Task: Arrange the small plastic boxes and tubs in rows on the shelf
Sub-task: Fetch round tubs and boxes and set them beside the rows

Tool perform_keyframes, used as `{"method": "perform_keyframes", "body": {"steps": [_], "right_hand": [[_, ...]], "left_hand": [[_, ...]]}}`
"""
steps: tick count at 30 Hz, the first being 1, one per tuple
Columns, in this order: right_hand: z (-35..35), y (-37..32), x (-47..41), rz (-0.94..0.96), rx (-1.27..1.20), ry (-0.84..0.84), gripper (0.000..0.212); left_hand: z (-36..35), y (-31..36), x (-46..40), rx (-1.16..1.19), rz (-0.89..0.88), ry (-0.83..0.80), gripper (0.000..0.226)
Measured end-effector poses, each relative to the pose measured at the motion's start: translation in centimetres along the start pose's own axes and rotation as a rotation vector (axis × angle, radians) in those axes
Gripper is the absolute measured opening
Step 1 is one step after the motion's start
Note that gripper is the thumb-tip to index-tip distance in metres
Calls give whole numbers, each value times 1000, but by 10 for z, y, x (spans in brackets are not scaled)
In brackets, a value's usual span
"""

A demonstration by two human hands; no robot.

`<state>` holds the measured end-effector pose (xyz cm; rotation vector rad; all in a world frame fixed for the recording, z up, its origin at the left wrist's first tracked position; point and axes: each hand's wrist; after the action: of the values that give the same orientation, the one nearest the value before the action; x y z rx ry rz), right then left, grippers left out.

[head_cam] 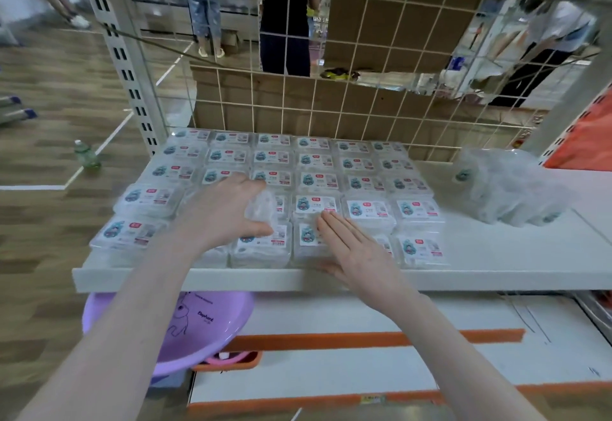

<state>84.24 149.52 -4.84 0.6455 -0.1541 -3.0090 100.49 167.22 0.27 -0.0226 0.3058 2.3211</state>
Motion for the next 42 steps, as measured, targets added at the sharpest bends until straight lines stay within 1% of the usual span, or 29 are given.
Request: {"method": "perform_keyframes", "body": {"steps": [2,5,7,9,11,14,19,22,24,27,30,33,36,39,42], "right_hand": [[2,5,4,-19,-30,36,65],[5,24,12,-82,-71,120,52],[8,42,21,-144,-92,139,51],[7,62,31,-215,-120,144,46],[6,82,41,-249,-110,147,45],[8,112,48,-215,-100,151,41],[6,154,49,-154,-172,144,31],[0,172,49,-123,-203,96,33],[-4,178,51,-96,-200,104,34],[-9,181,54,-61,-187,167,34],[-13,185,56,-53,-201,190,36],[-16,187,55,-41,-215,202,37],[-17,188,55,-34,-225,216,39],[-18,190,54,-24,-220,219,41],[-19,190,54,-17,-221,226,42]], "left_hand": [[3,3,2,-14,14,7,82],[5,13,4,-31,21,10,82],[5,22,4,-39,20,9,82],[4,35,3,-43,29,-4,82],[1,52,1,-51,44,-12,82],[-4,83,-7,-65,68,-17,83],[-15,135,-29,-57,64,-2,80],[-25,160,-43,-100,71,-5,81],[-34,173,-49,-99,72,-17,81],[-45,183,-54,-63,69,-47,82],[-47,184,-54,-53,81,-70,84],[-46,183,-51,-59,55,-113,88],[-42,181,-53,-62,35,-144,82],[-31,178,-61,-13,17,-157,66],[-19,173,-68,68,43,-143,51]]}}
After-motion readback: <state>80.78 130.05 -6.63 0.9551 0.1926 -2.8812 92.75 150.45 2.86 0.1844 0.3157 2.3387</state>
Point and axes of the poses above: each hand's wrist, its own x-axis away from the middle knuckle, its own z-axis out of the back of the hand, y = z × x, and after that the axes turned 4 degrees about y, right-handed
